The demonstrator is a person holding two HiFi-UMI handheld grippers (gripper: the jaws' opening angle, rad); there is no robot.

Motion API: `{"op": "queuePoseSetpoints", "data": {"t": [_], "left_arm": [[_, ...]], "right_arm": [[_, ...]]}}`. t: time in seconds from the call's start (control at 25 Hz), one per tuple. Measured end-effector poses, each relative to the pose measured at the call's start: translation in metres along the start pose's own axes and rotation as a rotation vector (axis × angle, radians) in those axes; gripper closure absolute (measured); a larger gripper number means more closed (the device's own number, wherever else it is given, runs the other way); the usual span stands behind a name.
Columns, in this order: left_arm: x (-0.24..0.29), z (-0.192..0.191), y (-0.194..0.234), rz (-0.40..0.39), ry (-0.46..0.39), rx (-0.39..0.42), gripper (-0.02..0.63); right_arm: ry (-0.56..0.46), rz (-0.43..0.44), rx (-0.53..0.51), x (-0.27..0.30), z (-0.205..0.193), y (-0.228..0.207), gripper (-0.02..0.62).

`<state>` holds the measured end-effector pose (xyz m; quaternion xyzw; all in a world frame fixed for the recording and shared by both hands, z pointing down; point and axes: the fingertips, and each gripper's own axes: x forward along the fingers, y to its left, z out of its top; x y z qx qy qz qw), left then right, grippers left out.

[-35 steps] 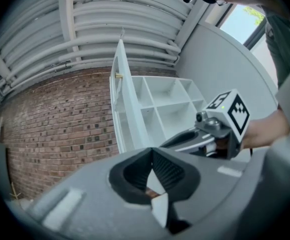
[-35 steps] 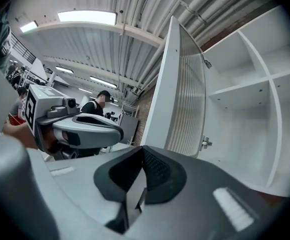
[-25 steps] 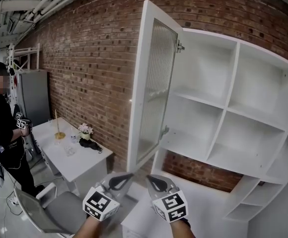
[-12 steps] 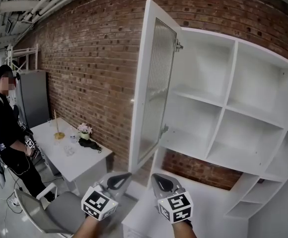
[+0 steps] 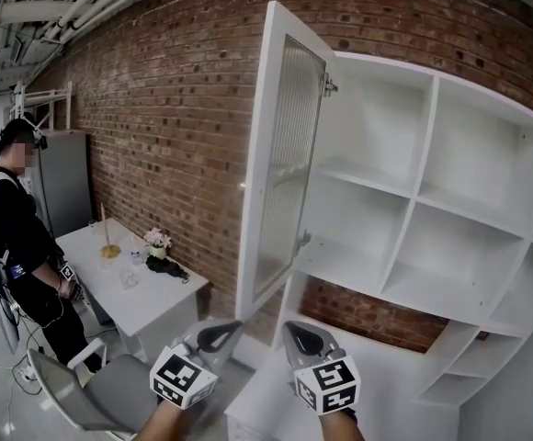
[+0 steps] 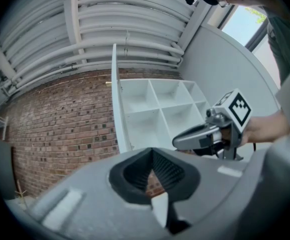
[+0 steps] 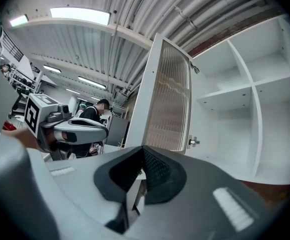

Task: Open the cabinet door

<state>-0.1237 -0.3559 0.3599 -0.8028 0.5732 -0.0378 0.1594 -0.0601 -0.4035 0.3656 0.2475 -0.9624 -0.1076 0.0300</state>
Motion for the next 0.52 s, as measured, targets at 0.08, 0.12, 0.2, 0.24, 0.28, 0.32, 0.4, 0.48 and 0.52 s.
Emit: {"op": "queuePoseSetpoints", "data": {"t": [0.08, 0.12, 0.2, 0.24, 0.28, 0.32, 0.4, 0.48, 0.52], "left_arm": [[-0.0011, 0.0025, -0.0006, 0.002, -0.004, 0.002, 0.604], [-0.0015, 0.0029, -0.0009, 0.002, -0.005, 0.002, 0.604], [-0.0016, 0.0024, -0.0013, 0.004, -0.003, 0.002, 0.604], [-0.0012, 0.0019, -0.0015, 0.005, -0.001, 0.002, 0.604], [-0.001, 0.0015, -0.0018, 0.005, 0.0, 0.002, 0.604], [-0.0009, 0.0012, -0.0024, 0.006, 0.001, 0.002, 0.604], [-0.0013, 0.0005, -0.0042, 0.007, 0.002, 0.001, 0.604], [-0.0021, -0.0002, -0.006, 0.007, 0.002, 0.0, 0.604], [-0.0025, -0.0005, -0.0069, 0.008, 0.002, -0.001, 0.604]], "right_arm": [[0.002, 0.001, -0.002, -0.0008, 0.0, 0.0006, 0.592], [0.002, 0.002, -0.002, -0.0012, -0.0003, 0.0009, 0.592], [0.004, 0.005, -0.002, -0.0013, -0.0009, 0.001, 0.592], [0.005, 0.007, -0.002, -0.0012, -0.0013, 0.0008, 0.592], [0.007, 0.008, -0.001, -0.0011, -0.0019, 0.0005, 0.592], [0.009, 0.009, -0.001, -0.0013, -0.0029, 0.0003, 0.592], [0.011, 0.01, 0.001, -0.0027, -0.0048, 0.0005, 0.592], [0.012, 0.011, 0.002, -0.0044, -0.0061, 0.0012, 0.592], [0.012, 0.011, 0.002, -0.0053, -0.0066, 0.0015, 0.592]]}}
